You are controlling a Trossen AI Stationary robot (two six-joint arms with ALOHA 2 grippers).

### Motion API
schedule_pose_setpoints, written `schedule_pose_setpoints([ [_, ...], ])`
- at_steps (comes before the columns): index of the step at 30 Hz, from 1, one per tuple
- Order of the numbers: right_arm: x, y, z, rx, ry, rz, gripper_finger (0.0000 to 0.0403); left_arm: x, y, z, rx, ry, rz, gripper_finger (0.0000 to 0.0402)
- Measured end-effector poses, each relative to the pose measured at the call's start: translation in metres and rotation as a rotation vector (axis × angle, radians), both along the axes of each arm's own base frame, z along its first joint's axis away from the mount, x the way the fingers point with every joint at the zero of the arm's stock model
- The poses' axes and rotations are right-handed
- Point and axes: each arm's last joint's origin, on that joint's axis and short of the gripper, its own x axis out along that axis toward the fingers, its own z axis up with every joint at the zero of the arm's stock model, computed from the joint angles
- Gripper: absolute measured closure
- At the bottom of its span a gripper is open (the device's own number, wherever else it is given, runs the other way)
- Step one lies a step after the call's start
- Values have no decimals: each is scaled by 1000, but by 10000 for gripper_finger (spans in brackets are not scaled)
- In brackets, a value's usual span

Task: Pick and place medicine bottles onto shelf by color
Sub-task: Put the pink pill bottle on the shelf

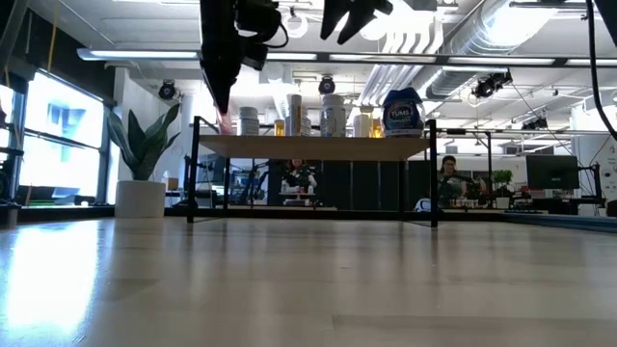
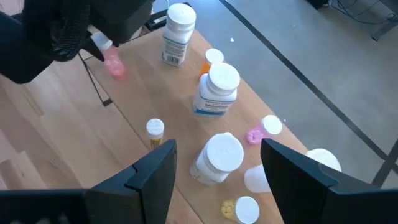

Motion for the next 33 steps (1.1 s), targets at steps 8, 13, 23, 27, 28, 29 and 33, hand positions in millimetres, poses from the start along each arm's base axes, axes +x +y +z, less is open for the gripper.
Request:
schedule_pose_setpoints([
  [8,0,-1,0,-8,12,11,179,-2,3,0,10,12,-19,293],
  [13,0,-1,0,-10,14,13,179,-2,3,0,13,18,-44,293],
  [23,0,-1,0,-12,17,16,179,0,1,0,0,17,-132,293],
  [27,0,-1,-1,-12,18,16,179,-1,1,0,-1,18,-152,293],
  [28,0,-1,-1,-12,18,16,179,-1,1,0,0,20,-157,293],
  [29,0,-1,-1,-12,18,16,179,-1,1,0,0,20,-158,293],
  [33,0,-1,-1,-12,19,16,179,-1,1,0,0,20,-160,292],
])
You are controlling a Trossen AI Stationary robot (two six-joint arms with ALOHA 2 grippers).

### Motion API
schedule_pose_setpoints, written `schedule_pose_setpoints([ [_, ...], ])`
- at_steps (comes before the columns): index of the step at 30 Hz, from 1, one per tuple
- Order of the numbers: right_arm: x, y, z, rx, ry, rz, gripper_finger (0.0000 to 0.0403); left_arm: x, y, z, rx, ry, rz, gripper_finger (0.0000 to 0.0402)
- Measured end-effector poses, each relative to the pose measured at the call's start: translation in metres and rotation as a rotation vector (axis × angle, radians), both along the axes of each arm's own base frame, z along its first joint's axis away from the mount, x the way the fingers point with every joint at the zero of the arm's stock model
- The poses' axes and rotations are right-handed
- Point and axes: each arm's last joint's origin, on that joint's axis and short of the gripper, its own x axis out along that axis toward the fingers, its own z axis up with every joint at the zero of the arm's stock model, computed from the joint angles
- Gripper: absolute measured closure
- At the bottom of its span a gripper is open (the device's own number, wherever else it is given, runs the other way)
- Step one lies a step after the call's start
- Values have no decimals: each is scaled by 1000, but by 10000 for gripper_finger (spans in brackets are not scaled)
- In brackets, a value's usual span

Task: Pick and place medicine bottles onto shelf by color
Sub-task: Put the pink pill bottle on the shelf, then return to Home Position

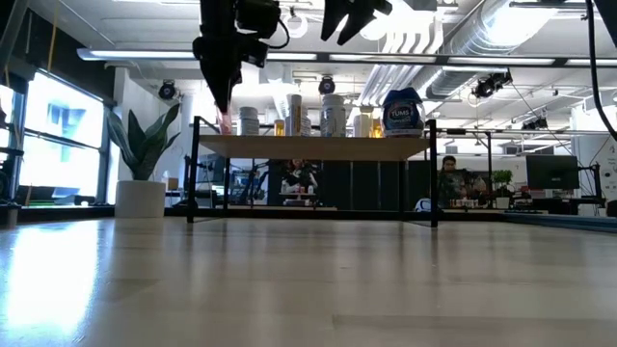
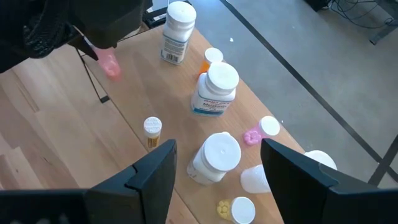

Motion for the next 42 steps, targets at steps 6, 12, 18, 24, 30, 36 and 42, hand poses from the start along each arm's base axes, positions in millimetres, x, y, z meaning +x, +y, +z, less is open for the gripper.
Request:
schedule_pose_setpoints([
  [6,0,0,0,0,0,0,179,0,1,0,8,-2,-5,260],
  [12,0,0,0,0,2,0,179,0,1,0,31,14,0,230],
  [18,0,0,0,0,1,0,179,0,2,0,33,10,16,225],
  [24,0,0,0,-1,3,1,179,0,2,0,32,8,26,225],
  [30,-1,-4,0,6,-4,-17,179,-2,0,3,37,0,26,225],
  [36,-1,-5,0,8,-5,-19,179,-8,-5,14,62,-35,26,225],
  [42,-1,-4,0,12,-7,-18,179,-17,-11,28,93,-81,27,225],
])
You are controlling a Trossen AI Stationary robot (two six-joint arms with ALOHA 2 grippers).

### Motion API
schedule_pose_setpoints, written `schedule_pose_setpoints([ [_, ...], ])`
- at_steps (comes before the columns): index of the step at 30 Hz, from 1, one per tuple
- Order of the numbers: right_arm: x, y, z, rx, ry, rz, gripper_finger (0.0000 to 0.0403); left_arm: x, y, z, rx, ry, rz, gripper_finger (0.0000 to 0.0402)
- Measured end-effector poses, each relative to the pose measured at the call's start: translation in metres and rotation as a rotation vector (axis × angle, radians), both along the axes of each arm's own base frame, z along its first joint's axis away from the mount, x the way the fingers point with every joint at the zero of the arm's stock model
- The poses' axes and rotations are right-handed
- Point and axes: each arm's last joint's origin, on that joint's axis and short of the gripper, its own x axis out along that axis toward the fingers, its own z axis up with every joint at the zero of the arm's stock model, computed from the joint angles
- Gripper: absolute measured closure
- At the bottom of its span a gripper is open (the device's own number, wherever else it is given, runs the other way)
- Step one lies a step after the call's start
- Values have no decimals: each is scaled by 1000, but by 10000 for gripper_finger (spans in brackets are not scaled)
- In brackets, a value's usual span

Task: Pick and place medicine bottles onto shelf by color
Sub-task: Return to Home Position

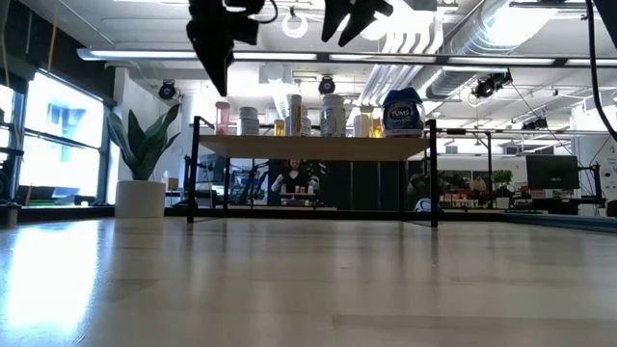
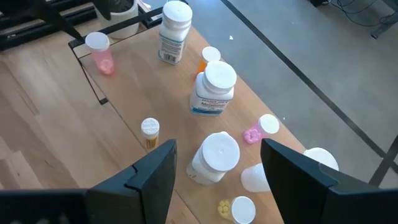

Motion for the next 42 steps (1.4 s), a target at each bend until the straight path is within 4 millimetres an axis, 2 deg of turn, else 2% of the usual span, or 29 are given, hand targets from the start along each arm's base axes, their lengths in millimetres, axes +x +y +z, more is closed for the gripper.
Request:
schedule_pose_setpoints([
  [8,0,1,0,33,-21,-6,179,-13,-16,22,-28,-145,31,225],
  [12,1,2,-1,85,-37,17,179,-17,-30,35,-76,-315,11,225],
  [16,2,4,-1,128,-44,51,179,-18,-51,37,-63,-484,-42,225],
  [21,4,7,0,142,-76,51,179,-28,-81,24,-60,-587,-86,225],
  [28,10,15,4,146,-146,62,179,-42,-113,-1,-97,-746,-101,225],
  [35,14,18,8,152,-223,51,179,-59,-145,-33,-190,-851,-126,225],
  [42,14,18,8,244,-303,-65,179,-80,-170,-67,-206,-966,-163,225],
])
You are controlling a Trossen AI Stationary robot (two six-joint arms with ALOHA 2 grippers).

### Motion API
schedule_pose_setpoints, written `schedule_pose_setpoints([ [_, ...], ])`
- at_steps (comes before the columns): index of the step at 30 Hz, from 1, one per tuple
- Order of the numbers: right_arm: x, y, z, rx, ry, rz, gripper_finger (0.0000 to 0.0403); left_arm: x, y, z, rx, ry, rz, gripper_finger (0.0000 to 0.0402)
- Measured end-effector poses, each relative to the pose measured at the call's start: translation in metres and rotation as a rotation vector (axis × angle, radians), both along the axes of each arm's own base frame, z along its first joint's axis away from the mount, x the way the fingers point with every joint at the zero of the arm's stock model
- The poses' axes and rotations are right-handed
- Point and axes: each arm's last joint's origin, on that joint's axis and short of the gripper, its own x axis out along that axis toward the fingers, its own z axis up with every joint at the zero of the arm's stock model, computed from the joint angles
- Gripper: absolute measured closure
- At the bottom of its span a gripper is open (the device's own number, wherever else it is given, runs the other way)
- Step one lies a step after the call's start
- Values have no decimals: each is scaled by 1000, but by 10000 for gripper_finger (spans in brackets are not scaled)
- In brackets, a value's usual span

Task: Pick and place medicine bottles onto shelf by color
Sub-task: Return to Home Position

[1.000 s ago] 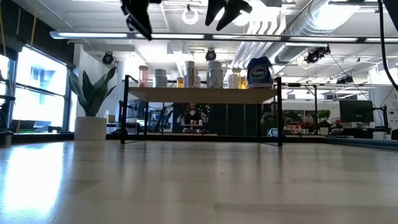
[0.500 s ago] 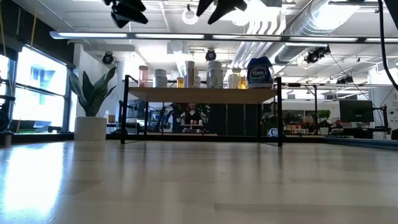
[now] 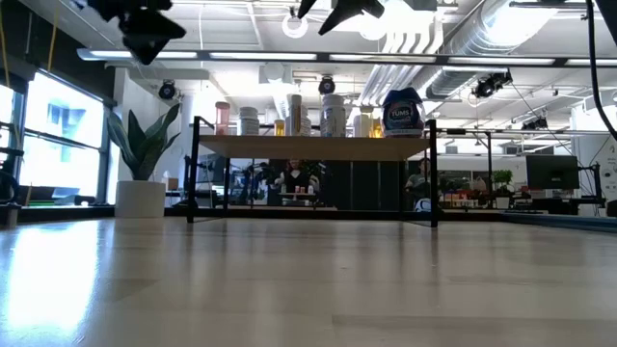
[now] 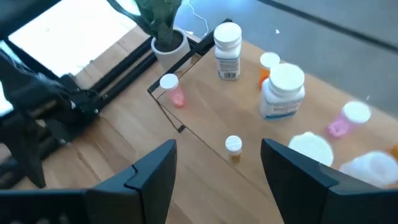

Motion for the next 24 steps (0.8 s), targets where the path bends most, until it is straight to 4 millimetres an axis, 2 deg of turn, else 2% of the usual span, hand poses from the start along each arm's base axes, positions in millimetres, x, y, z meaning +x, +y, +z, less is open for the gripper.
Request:
schedule_pose_setpoints([
  [8,1,7,0,103,-66,-83,179,-22,-16,-33,37,-115,-9,225],
  [14,0,10,-3,116,-40,-85,179,-38,-22,-55,41,-197,-66,225],
  [24,3,18,-4,158,-61,-69,179,-68,-20,-73,23,-341,-68,225],
])
